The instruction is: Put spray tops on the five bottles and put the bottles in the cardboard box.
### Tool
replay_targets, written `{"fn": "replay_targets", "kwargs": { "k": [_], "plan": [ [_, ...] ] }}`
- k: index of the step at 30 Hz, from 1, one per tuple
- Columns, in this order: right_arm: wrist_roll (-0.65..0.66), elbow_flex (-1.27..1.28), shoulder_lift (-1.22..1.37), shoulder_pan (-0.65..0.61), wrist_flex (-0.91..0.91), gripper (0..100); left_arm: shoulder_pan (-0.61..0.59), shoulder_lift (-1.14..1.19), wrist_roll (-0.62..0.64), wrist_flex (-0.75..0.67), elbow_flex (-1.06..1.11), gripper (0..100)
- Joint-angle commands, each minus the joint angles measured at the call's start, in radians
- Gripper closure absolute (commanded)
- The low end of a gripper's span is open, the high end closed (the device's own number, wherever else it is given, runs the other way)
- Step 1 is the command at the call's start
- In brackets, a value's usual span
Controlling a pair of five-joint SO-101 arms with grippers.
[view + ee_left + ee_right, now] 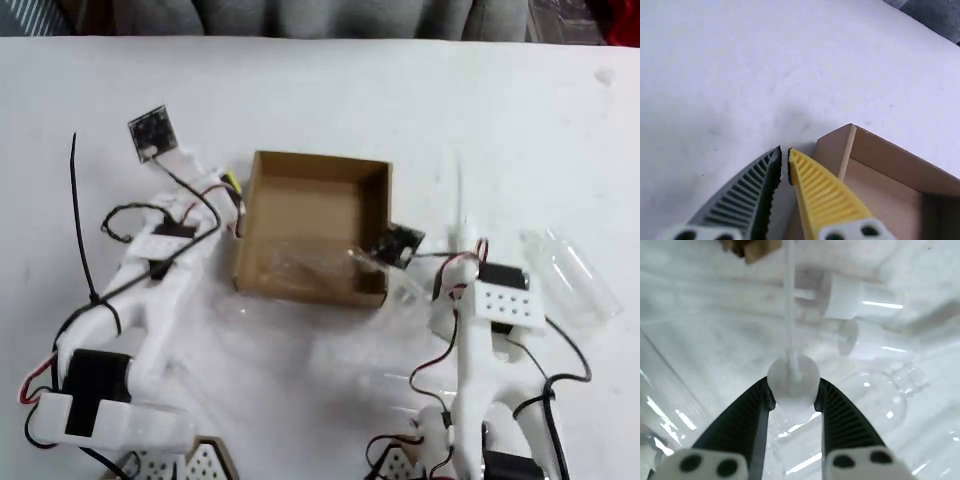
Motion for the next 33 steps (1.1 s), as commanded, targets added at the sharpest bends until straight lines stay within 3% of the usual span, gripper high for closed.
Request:
{"fn": "replay_targets", "kwargs": {
  "k": [1,11,20,27,33],
  "plan": [
    [-0.006,-0.143,-0.031,-0.045,0.125,98.2,0.005,-0.002,-0.015,-0.028,-0.038,97],
    [0.018,-0.305,-0.025,-0.236,0.303,98.2,-0.028,-0.002,-0.017,-0.023,-0.038,97],
    [0.032,-0.583,0.245,-0.268,0.446,98.2,-0.038,-0.002,-0.017,-0.023,-0.037,97],
    [-0.087,-0.913,0.441,-0.297,0.599,98.2,-0.038,-0.001,-0.017,-0.023,-0.037,97],
    [-0.187,-0.974,0.463,-0.387,0.599,98.2,-0.039,-0.001,-0.026,-0.023,-0.037,97]
  ]
}}
